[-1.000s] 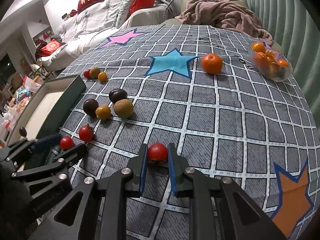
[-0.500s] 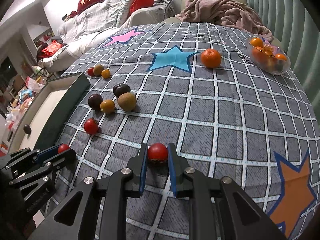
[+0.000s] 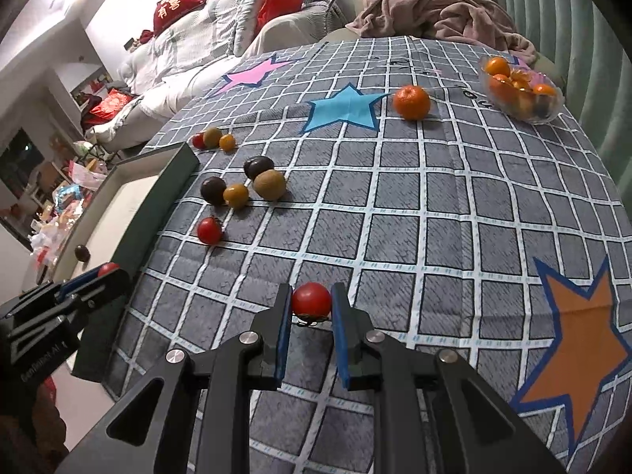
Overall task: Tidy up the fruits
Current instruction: 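Grasp a red cherry tomato with the right tool while the left tool grasps another, then carry both red cherry tomatoes over the white tray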
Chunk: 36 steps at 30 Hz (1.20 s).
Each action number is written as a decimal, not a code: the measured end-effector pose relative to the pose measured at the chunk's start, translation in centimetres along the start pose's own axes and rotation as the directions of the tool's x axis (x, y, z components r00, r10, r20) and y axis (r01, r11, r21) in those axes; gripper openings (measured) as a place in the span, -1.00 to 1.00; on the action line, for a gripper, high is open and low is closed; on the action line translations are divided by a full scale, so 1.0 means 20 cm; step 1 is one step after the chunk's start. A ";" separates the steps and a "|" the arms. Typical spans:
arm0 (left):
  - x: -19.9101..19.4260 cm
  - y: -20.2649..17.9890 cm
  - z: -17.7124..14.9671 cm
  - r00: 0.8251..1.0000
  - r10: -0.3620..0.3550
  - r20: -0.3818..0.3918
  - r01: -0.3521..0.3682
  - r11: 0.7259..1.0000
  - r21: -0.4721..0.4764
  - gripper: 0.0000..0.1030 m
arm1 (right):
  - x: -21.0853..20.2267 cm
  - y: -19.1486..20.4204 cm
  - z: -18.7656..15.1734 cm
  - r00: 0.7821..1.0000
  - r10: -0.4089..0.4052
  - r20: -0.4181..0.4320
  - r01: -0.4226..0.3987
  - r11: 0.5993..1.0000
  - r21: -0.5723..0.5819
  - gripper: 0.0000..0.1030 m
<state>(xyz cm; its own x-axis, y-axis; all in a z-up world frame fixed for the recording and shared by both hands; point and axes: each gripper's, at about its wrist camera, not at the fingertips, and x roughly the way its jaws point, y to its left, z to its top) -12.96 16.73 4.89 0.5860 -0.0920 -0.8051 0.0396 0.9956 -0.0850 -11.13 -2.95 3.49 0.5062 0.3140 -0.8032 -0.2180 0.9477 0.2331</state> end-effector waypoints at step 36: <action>0.03 0.60 -0.01 0.983 0.178 -0.033 -0.181 0.969 -0.168 -0.58 | 0.17 0.85 0.23 0.984 0.153 -0.088 -0.169 0.962 -0.214 -0.59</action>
<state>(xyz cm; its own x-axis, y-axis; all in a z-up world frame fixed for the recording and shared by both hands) -12.31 28.68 3.24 0.5565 0.0865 -0.8263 -0.2037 0.9784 -0.0348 -9.19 14.54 7.28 0.3914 0.4492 -0.8031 -0.4734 0.8467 0.2429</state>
